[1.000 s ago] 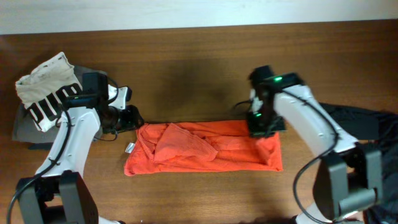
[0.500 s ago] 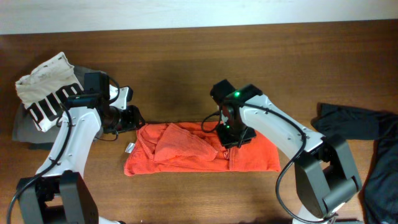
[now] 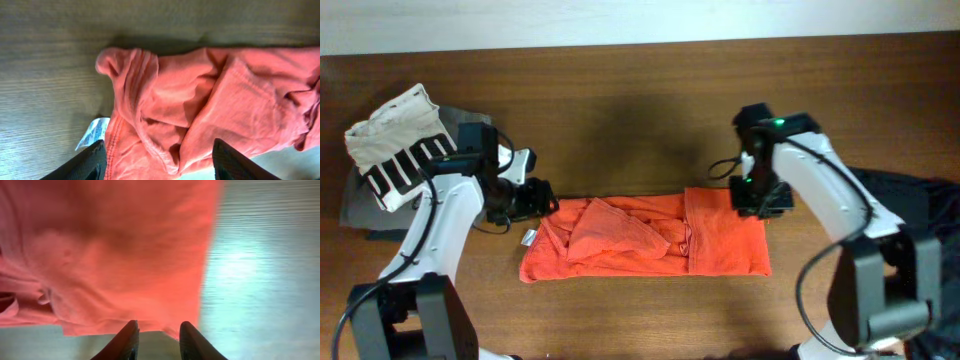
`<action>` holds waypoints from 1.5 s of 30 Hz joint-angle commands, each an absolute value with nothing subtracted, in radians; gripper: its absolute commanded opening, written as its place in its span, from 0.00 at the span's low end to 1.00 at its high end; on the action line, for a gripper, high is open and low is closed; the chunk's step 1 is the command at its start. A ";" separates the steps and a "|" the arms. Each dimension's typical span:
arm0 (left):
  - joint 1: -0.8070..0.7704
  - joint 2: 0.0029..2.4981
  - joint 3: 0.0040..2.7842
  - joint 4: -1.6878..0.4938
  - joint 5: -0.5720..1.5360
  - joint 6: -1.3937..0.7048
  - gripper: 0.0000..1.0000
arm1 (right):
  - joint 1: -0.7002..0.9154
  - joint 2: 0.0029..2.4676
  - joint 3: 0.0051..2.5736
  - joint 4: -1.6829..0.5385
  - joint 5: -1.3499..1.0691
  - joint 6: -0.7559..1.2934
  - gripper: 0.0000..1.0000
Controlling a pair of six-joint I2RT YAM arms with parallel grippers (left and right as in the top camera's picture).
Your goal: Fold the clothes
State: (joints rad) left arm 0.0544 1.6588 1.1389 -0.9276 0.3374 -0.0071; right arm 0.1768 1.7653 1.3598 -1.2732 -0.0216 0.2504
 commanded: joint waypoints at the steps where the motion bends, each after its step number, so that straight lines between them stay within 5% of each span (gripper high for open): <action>1: 0.054 1.672 1.089 -0.905 0.344 0.023 0.68 | 0.135 1.707 1.385 -1.288 0.009 0.229 0.34; 9: 0.054 1.706 0.994 -0.818 0.236 0.023 0.68 | 0.117 1.706 1.384 -1.302 0.010 0.214 0.34; 18: 0.052 1.803 0.934 -0.751 0.371 0.023 0.67 | 0.117 1.706 1.384 -1.302 0.009 0.214 0.34; 23: 0.027 1.833 0.934 -0.762 0.484 0.023 0.52 | 0.117 1.706 1.384 -1.304 0.009 0.214 0.34; 28: 0.016 1.830 0.936 -0.764 0.501 0.024 0.18 | 0.117 1.706 1.384 -1.308 0.009 0.214 0.34; 30: 0.025 1.826 0.944 -0.767 0.500 0.027 0.12 | 0.117 1.706 1.384 -1.310 0.009 0.214 0.34; 45: 0.265 1.772 1.440 -1.133 0.052 0.001 0.09 | 0.116 1.706 1.384 -1.311 0.022 0.214 0.34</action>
State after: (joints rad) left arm 0.2459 1.8057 1.3067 -1.0904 0.1604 0.0135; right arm 0.1211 1.7195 1.3689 -1.3087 -0.0044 0.2234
